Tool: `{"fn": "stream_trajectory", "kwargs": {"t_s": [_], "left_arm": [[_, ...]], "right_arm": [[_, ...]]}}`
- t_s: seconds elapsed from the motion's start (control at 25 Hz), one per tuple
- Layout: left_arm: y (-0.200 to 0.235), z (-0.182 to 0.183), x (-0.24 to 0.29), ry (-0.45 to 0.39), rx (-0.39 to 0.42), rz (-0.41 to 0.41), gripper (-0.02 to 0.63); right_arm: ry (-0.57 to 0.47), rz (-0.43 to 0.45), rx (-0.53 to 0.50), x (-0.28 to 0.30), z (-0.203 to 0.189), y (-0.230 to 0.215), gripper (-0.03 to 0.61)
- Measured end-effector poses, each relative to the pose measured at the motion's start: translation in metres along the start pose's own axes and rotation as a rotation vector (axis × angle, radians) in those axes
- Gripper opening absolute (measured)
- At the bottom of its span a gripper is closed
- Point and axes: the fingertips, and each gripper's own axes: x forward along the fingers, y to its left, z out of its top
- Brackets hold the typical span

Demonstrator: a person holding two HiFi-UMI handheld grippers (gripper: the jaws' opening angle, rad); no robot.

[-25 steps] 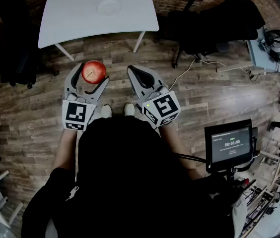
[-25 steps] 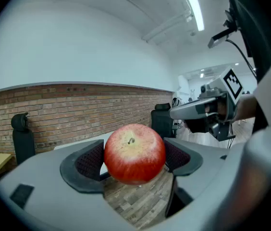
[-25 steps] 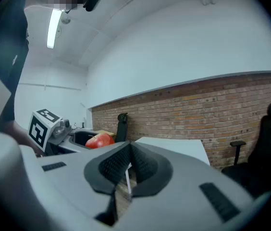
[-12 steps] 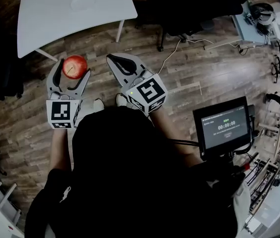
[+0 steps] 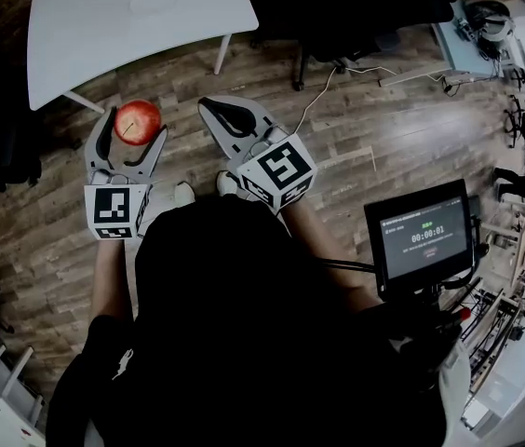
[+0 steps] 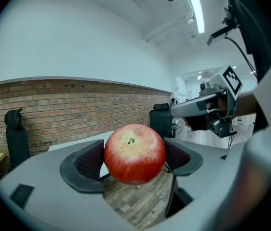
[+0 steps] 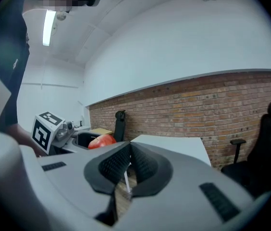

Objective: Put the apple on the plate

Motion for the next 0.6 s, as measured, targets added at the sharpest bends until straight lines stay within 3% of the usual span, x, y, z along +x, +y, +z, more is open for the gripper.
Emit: {"fn": "stream_trajectory", "kwargs": {"t_s": [0.36,0.6], "left_arm": [[0.029,-0.015,-0.01,-0.004,-0.013,0.0,0.396],[0.048,-0.03,-0.011,0.017,-0.018,0.004,0.397]], "right_arm": [[0.045,-0.131,0.016,-0.011,-0.019,-0.031,0.003],[0.053,-0.129,0.031,0.007,-0.025,-0.02,0.003]]}}
